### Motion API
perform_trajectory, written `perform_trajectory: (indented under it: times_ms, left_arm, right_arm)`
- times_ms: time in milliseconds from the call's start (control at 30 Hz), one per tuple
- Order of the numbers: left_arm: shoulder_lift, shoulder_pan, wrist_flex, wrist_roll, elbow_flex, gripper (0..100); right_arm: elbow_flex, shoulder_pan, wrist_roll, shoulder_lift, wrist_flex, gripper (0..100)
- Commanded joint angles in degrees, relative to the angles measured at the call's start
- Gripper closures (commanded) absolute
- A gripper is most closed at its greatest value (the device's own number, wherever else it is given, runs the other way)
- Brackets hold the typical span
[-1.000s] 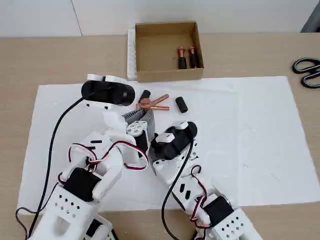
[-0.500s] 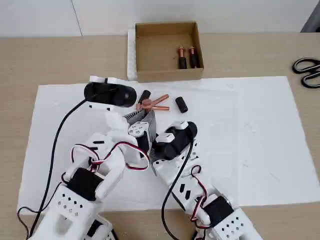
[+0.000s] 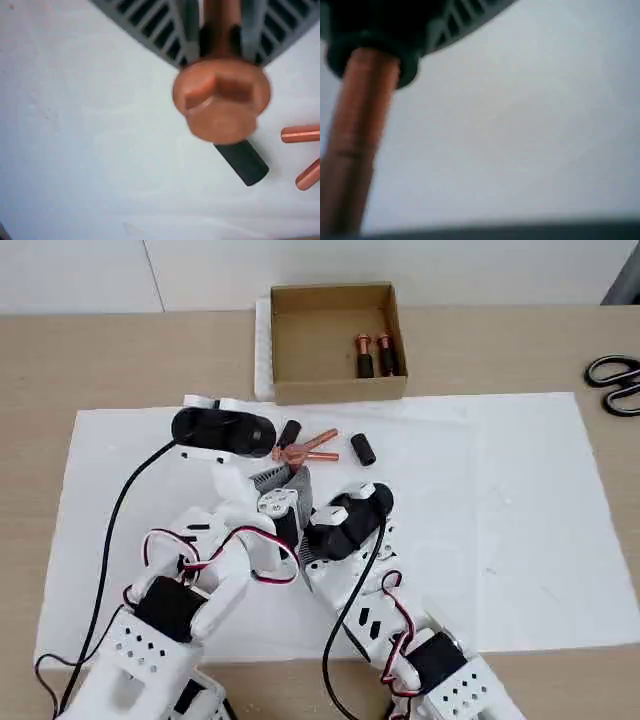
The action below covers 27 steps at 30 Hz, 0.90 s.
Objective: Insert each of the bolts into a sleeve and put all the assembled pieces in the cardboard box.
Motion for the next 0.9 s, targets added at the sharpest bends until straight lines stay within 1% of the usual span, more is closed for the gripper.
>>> perform_trajectory:
  times_ms: [0, 133, 333, 567, 700, 867]
  left_arm:
    - [-1.7, 0.0, 0.4, 0.2, -0.5, 99]
    - [-1.7, 0.0, 0.6, 0.2, -0.3, 99]
    - [-1.7, 0.0, 5.1, 0.1, -0.5, 99]
    - [-1.7, 0.2, 5.3, 0.1, -0.4, 99]
    - [-1.7, 2.8, 6.9, 0.0, -0.4, 99]
    - [-1.6, 3.0, 7.6, -1.5, -0.4, 99]
  right_arm:
    - [-0.6, 0.0, -0.4, -1.1, -0.5, 99.5]
    - [-0.6, 0.0, -0.4, -1.1, -0.5, 99.5]
    - [-0.6, 0.0, -0.4, -1.1, -0.5, 99.5]
    - [-0.6, 0.0, -0.4, -1.1, -0.5, 99.5]
    - [-0.6, 0.0, -0.4, -1.1, -0.5, 99.5]
    - [-0.6, 0.0, -0.4, -1.1, -0.5, 99.5]
